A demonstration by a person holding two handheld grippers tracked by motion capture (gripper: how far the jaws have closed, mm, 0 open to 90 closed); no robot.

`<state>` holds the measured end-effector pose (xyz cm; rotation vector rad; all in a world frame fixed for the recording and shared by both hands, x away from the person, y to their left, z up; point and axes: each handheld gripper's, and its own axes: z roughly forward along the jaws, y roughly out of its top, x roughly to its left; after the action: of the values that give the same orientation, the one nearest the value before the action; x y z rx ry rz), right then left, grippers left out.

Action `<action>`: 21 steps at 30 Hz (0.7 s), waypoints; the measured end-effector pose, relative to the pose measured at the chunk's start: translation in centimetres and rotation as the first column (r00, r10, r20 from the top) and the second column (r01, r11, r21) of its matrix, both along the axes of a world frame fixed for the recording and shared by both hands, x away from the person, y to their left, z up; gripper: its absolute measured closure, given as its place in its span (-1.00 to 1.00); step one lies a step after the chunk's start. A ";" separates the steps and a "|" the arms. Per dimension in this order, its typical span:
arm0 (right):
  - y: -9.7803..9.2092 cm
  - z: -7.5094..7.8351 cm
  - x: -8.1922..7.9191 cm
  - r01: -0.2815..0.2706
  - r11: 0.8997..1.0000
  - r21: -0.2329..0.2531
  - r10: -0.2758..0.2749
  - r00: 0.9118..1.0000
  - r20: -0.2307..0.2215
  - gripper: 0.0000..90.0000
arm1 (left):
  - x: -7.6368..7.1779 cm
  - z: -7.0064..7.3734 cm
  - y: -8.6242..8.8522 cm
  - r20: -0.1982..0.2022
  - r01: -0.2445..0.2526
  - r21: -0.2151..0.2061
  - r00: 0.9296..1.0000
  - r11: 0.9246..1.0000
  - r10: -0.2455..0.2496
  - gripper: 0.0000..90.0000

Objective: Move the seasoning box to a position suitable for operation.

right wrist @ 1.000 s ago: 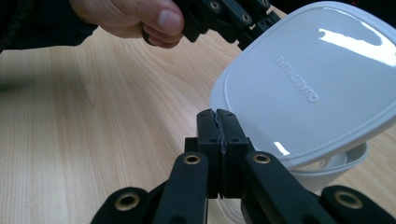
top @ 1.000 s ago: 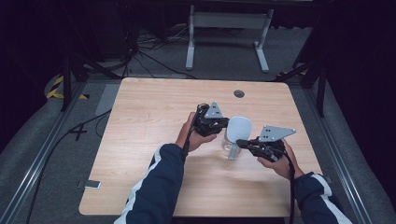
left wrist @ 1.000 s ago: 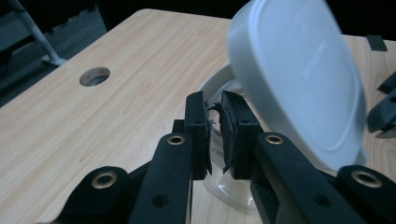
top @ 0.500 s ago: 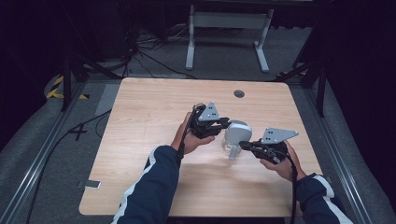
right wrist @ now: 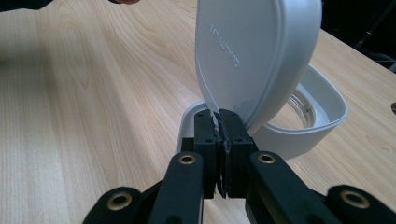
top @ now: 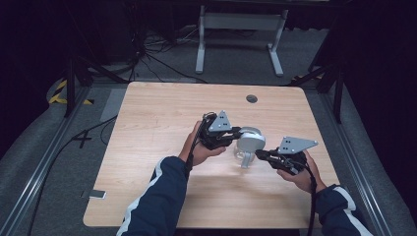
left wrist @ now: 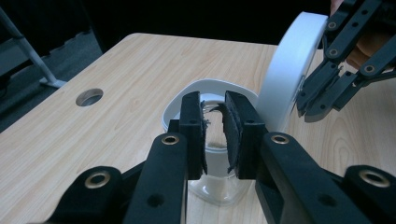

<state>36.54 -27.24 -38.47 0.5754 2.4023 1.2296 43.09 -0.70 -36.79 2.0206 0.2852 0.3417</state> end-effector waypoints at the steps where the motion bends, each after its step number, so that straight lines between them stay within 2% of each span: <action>1: 0.0 0.0 0.0 0.000 1.000 -0.002 0.000 1.000 0.001 0.89 | 0.0 0.0 0.1 0.008 -0.001 0.003 1.000 1.000 0.001 0.73; 3: 0.0 0.0 -0.1 -0.002 1.000 -0.008 0.002 1.000 0.004 0.82 | 0.0 0.0 0.2 0.002 -0.009 -0.001 1.000 1.000 0.009 0.72; 11: -0.2 -0.1 -0.8 -0.013 0.999 -0.036 0.013 1.000 0.010 0.45 | -0.6 0.2 1.5 0.036 -0.048 0.010 0.998 0.999 0.047 0.53; 15: -0.6 -0.2 -1.1 -0.010 0.999 -0.050 0.010 1.000 0.011 0.34 | -1.0 0.1 2.5 0.038 -0.064 0.032 0.997 0.997 0.063 0.44; 17: -0.9 -0.2 -1.3 -0.002 0.999 -0.051 0.002 1.000 0.012 0.32 | -1.4 0.0 3.4 0.045 -0.065 0.058 0.997 0.996 0.063 0.39; 21: -1.4 -0.2 -1.5 0.014 0.999 -0.052 -0.013 1.000 0.019 0.29 | -2.0 -0.1 4.4 0.056 -0.072 0.081 0.996 0.994 0.068 0.34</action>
<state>35.08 -28.61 -38.63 0.5604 2.4036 1.1577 41.09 3.73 -36.86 2.0827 0.3140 0.4572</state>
